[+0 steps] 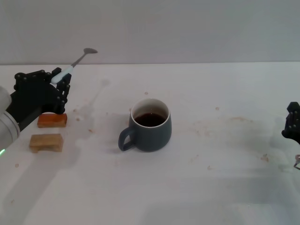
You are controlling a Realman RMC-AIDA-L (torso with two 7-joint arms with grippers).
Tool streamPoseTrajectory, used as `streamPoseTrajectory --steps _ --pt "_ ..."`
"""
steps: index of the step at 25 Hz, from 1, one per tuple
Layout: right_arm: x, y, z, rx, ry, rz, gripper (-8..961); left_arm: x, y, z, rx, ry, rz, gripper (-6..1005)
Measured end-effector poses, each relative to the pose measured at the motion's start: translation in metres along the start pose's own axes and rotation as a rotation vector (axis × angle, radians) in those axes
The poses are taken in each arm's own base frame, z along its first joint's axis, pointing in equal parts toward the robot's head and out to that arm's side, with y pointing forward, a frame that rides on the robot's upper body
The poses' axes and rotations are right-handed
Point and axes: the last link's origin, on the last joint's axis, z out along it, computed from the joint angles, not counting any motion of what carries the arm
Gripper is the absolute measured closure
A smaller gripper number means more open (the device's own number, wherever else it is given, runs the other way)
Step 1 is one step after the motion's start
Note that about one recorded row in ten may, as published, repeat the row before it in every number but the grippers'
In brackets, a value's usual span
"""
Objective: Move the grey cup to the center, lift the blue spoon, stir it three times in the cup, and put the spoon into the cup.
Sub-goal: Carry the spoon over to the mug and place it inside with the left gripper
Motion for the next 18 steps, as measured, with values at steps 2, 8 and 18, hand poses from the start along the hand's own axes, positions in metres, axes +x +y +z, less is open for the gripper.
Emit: streamPoseTrajectory --steps 2,8,18 --pt "0.000 -0.004 -0.001 0.015 0.000 -0.001 955 0.005 0.002 0.000 -0.006 -0.018 0.012 819" --pt "0.001 -0.017 -0.007 0.068 0.001 -0.006 955 0.021 0.005 -0.001 -0.016 -0.046 0.051 819" --pt "0.002 -0.021 -0.010 0.079 0.003 -0.011 955 0.037 0.013 0.001 -0.042 -0.093 0.122 820"
